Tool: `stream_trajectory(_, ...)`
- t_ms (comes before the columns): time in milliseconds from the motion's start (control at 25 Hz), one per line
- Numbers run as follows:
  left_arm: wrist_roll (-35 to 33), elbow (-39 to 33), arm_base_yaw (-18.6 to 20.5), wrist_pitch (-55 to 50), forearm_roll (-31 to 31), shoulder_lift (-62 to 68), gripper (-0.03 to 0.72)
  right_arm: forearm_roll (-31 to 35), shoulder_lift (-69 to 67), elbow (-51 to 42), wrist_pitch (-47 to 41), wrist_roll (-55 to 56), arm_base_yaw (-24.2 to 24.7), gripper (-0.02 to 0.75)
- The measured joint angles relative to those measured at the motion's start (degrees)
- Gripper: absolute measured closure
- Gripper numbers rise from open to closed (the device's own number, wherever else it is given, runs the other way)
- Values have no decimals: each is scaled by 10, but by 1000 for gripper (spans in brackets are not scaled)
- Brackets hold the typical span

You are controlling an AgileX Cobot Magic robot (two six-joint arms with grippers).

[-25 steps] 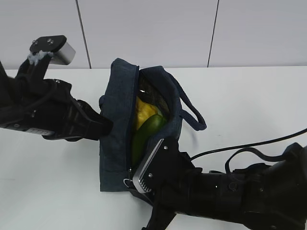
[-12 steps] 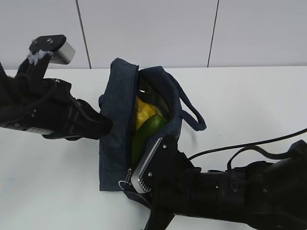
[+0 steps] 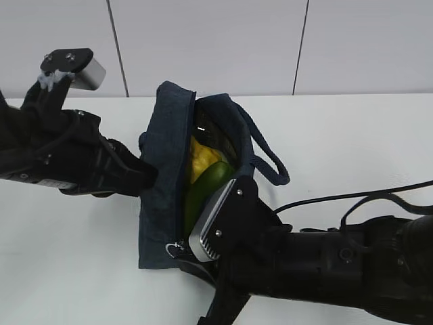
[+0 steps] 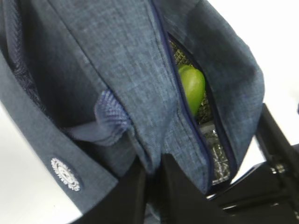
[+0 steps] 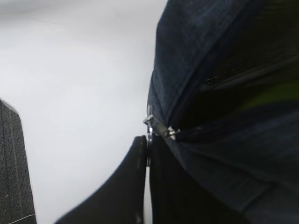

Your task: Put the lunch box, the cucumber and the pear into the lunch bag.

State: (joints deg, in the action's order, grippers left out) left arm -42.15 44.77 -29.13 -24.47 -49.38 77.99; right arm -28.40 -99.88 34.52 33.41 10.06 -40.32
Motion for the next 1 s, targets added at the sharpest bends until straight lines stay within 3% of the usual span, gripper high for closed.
stream_trajectory(280, 0, 2, 0, 6, -1, 20, 685, -9, 50, -3, -44, 1, 0, 738)
stream_trajectory(1000, -1, 3, 0, -8, 2, 20, 685, -22, 143, -3, -58, 16, 0, 738)
